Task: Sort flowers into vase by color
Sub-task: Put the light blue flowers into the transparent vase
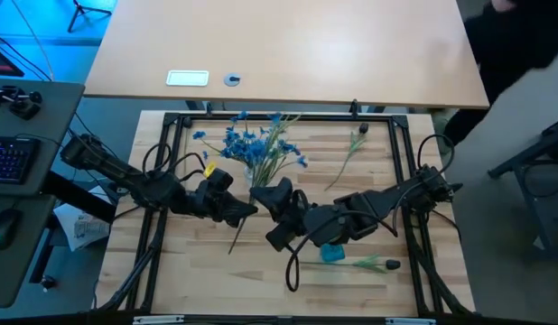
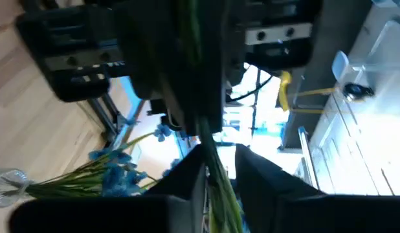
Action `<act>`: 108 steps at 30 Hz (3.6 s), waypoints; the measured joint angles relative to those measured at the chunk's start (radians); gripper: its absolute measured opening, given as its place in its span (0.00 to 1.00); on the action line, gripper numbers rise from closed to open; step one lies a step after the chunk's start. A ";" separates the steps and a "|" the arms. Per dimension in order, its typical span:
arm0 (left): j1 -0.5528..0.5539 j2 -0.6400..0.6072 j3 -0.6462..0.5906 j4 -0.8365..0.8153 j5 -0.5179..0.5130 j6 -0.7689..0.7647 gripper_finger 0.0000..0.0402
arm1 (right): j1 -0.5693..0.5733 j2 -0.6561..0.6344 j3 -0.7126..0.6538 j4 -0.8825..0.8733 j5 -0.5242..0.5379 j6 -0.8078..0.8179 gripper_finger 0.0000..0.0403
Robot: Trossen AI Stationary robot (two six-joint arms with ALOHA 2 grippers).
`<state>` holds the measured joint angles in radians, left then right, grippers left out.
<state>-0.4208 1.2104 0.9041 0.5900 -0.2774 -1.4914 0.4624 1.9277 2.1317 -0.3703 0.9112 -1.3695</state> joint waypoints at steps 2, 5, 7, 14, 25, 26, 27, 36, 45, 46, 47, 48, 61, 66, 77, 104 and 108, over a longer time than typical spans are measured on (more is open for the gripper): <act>0.002 -0.004 0.000 -0.004 0.012 0.028 0.00 | 0.004 0.001 0.011 0.004 0.019 0.005 0.26; 0.010 -0.025 -0.001 -0.028 0.052 0.112 0.00 | 0.019 0.001 0.030 0.014 0.071 0.032 0.34; 0.016 -0.054 -0.002 -0.087 0.067 0.163 0.00 | 0.030 0.001 0.045 0.022 0.120 0.058 0.39; 0.007 -0.254 -0.004 -0.469 -0.060 0.405 0.00 | 0.063 -0.002 0.133 0.062 0.243 0.219 0.46; -0.221 -0.406 -0.120 -0.476 -0.482 0.917 0.00 | 0.084 -0.073 0.197 0.107 0.318 0.635 0.47; -0.239 -0.410 -0.163 -0.416 -0.497 0.931 0.00 | 0.084 -0.079 0.197 0.107 0.316 0.669 0.47; -0.252 -0.410 -0.215 -0.343 -0.520 0.941 0.00 | 0.084 -0.084 0.196 0.107 0.314 0.703 0.47; -0.352 -0.328 -0.647 0.495 -0.735 1.151 0.00 | 0.084 -0.083 0.195 0.055 0.309 0.990 0.47; -0.398 -0.312 -0.626 0.506 -0.763 1.678 0.00 | 0.081 -0.082 0.194 -0.308 0.141 1.592 0.47; -0.397 -0.312 -0.626 0.499 -0.764 1.735 0.00 | 0.081 -0.081 0.193 -0.348 0.123 1.650 0.47; -0.397 -0.312 -0.626 0.493 -0.768 1.788 0.00 | 0.079 -0.081 0.193 -0.386 0.115 1.706 0.47; -0.396 -0.312 -0.627 0.493 -0.776 1.825 0.00 | 0.079 -0.081 0.193 -0.419 0.112 1.753 0.47; -0.149 -0.186 -0.663 0.491 -0.681 1.516 0.00 | 0.068 -0.080 0.193 -0.576 0.126 1.939 0.47; -0.171 -0.014 -0.664 0.544 -0.728 1.416 0.00 | 0.068 -0.080 0.193 -0.596 0.126 1.930 0.47; 0.050 0.203 -0.661 0.982 -0.439 1.654 0.00 | 0.068 -0.080 0.193 -0.654 0.114 1.939 0.47; 0.376 0.186 -0.663 0.980 -0.351 1.630 0.00 | 0.060 -0.001 0.193 -0.725 0.004 1.999 0.47; 0.404 0.188 -0.663 0.978 -0.322 1.591 0.00 | 0.060 -0.001 0.193 -0.725 0.003 1.999 0.47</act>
<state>-0.0170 1.3985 0.2409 1.5676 -0.5997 0.0997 0.5224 1.9266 2.3249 -1.0950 0.9138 0.6292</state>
